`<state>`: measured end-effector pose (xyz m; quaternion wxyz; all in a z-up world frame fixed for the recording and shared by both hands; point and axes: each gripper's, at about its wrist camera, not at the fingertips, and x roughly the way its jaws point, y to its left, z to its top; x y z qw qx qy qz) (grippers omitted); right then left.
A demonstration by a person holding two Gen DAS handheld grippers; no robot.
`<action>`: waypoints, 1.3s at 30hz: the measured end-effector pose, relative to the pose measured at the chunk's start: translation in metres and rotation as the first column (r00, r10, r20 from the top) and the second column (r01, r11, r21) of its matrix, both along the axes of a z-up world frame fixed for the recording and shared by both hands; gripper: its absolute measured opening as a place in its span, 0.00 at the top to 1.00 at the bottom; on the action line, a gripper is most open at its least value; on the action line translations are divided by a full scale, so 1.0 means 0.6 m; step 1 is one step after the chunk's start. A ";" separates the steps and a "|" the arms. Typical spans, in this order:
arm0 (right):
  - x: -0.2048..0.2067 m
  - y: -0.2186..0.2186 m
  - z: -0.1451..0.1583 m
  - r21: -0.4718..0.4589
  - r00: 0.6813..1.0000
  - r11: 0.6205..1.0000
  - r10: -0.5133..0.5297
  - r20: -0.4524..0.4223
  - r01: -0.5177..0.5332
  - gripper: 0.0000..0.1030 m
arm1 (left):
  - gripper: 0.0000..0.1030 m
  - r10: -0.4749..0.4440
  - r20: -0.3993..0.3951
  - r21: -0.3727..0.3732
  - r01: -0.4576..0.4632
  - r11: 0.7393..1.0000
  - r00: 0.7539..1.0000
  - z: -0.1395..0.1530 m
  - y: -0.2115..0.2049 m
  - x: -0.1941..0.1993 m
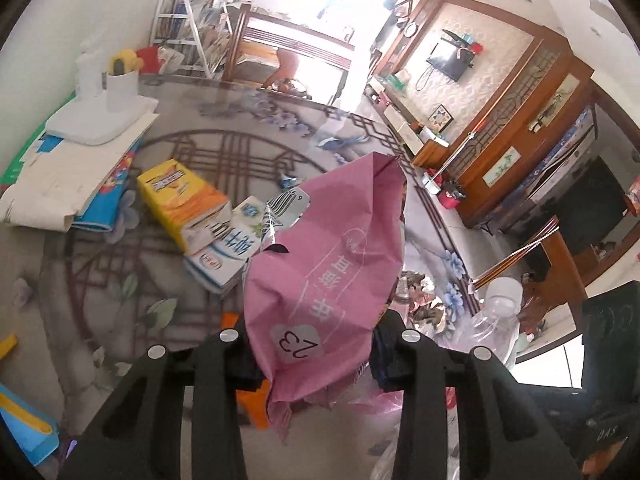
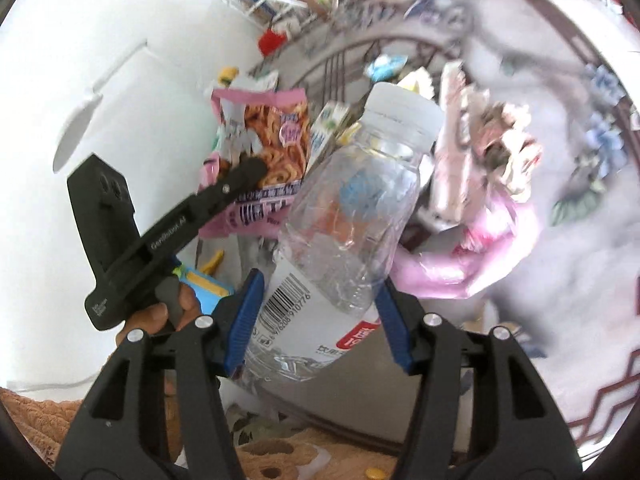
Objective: Collect trash
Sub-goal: 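Lift the pink bag and plastic bottle off the rug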
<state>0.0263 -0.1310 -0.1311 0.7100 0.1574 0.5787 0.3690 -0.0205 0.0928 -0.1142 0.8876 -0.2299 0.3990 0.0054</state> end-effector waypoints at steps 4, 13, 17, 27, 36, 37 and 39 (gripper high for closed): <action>0.022 -0.039 0.010 0.003 0.998 0.998 -0.058 0.019 0.058 0.47 | 0.66 -0.007 0.015 -0.022 0.007 1.000 1.000 0.008 -0.016 0.010; 0.035 -0.100 0.021 0.010 0.987 0.988 -0.152 0.047 0.152 0.47 | 0.66 -0.025 0.037 -0.046 0.026 0.999 0.999 0.020 -0.048 0.027; 0.042 -0.118 0.023 0.011 0.981 0.983 -0.186 0.062 0.186 0.47 | 0.66 -0.039 0.039 -0.041 0.040 0.998 0.998 0.024 -0.061 0.034; 0.054 -0.159 0.030 0.000 0.967 0.971 -0.238 0.095 0.239 0.47 | 0.66 -0.057 0.035 -0.028 0.058 0.998 0.998 0.027 -0.084 0.053; 0.060 -0.174 0.036 0.014 0.965 0.969 -0.247 0.091 0.247 0.47 | 0.66 -0.073 0.030 -0.027 0.074 0.997 0.997 0.027 -0.099 0.067; 0.061 -0.176 0.036 0.016 0.964 0.969 -0.248 0.093 0.247 0.47 | 0.66 -0.073 0.030 -0.027 0.074 0.997 0.997 0.027 -0.102 0.068; 0.063 -0.180 0.037 0.019 0.964 0.968 -0.250 0.095 0.249 0.47 | 0.66 -0.075 0.027 -0.026 0.076 0.997 0.997 0.026 -0.106 0.070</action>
